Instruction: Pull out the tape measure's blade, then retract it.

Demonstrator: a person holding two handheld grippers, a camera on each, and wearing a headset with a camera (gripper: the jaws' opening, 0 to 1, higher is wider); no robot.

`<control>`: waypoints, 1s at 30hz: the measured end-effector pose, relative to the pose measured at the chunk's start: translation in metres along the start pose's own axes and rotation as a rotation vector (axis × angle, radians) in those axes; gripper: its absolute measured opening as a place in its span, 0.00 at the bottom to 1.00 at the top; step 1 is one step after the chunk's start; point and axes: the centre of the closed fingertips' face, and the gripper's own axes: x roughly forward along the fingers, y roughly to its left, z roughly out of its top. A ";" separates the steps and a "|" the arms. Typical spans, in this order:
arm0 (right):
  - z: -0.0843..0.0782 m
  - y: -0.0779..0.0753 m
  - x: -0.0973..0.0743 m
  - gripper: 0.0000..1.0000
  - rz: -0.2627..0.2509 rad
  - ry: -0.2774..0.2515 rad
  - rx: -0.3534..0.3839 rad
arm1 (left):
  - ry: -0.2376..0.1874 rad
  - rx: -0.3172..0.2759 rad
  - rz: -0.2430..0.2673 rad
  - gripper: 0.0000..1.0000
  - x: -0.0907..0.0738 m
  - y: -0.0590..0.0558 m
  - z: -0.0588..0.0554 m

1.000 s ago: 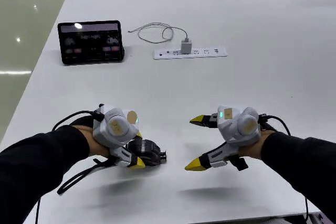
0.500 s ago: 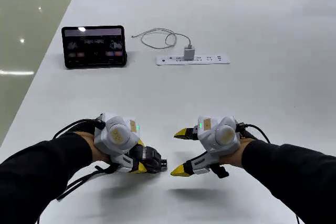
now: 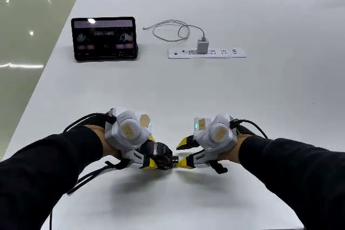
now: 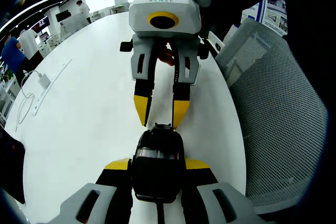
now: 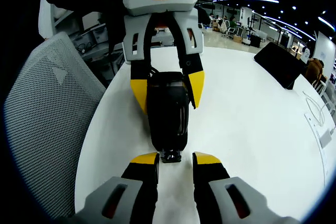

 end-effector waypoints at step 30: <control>-0.010 0.006 0.005 0.10 0.023 0.054 0.010 | 0.009 0.001 -0.017 0.31 0.001 0.000 -0.001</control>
